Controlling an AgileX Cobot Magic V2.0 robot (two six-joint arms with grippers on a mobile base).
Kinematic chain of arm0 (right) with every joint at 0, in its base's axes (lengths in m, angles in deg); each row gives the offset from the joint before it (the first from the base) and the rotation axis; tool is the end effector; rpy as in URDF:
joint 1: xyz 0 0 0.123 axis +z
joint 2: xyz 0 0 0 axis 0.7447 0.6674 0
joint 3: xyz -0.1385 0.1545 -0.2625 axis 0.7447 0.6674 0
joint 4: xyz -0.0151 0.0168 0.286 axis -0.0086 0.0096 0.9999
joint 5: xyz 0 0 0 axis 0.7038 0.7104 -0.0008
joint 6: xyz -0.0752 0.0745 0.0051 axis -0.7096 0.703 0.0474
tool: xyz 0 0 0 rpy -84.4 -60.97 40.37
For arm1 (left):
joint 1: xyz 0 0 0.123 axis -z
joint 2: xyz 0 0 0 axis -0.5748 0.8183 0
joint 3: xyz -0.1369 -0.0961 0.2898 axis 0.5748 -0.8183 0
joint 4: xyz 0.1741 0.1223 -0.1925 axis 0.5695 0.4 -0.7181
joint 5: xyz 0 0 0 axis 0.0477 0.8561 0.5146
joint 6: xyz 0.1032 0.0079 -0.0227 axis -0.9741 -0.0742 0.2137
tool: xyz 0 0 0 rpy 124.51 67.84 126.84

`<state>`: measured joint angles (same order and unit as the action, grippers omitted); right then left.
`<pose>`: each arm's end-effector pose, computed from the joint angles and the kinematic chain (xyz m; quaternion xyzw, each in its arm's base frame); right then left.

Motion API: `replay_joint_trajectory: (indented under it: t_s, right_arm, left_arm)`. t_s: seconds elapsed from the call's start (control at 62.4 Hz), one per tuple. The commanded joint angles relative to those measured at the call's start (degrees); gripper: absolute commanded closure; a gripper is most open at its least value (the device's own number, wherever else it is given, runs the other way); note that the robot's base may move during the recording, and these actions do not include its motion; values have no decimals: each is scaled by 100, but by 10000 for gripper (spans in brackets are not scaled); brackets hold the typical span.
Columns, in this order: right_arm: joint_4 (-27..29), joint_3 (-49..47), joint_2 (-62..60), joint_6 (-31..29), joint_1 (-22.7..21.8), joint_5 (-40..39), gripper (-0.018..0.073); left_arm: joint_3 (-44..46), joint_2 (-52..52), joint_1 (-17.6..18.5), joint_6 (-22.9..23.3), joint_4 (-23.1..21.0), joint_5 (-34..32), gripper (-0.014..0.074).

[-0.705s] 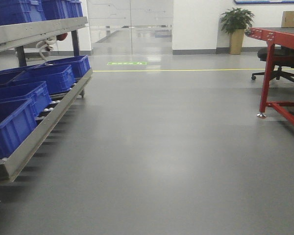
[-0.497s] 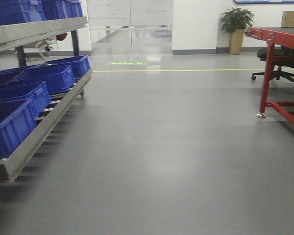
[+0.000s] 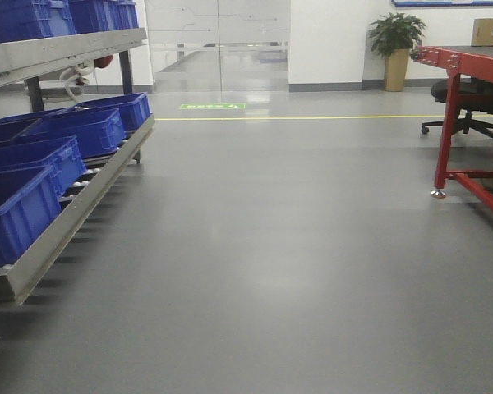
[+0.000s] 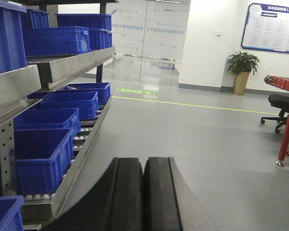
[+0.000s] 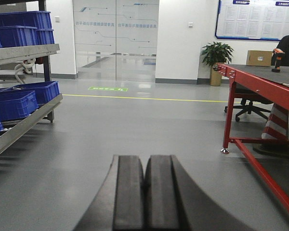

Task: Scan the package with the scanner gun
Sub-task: 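Drive the base forward along the aisle past the blue bins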

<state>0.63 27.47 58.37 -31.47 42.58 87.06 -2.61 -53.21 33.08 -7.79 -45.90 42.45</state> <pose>0.0567 -0.0055 0.2133 0.0412 0.6783 -0.0262 0.7332 0.0571 0.0021 0.2134 -0.0334 0.6767 -0.0106 0.7354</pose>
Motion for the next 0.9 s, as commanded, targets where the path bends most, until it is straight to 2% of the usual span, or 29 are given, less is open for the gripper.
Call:
replay_joint_trajectory:
  t_s: [0.0,0.881]
  right_arm:
    - [0,-3,-6,4,12,-92,728]
    - [0,-3,-6,4,-2,-102,728]
  left_arm:
    - [13,-17,-17,-29,13,-131,707]
    - [13,-17,-17,-29,13,-131,707]
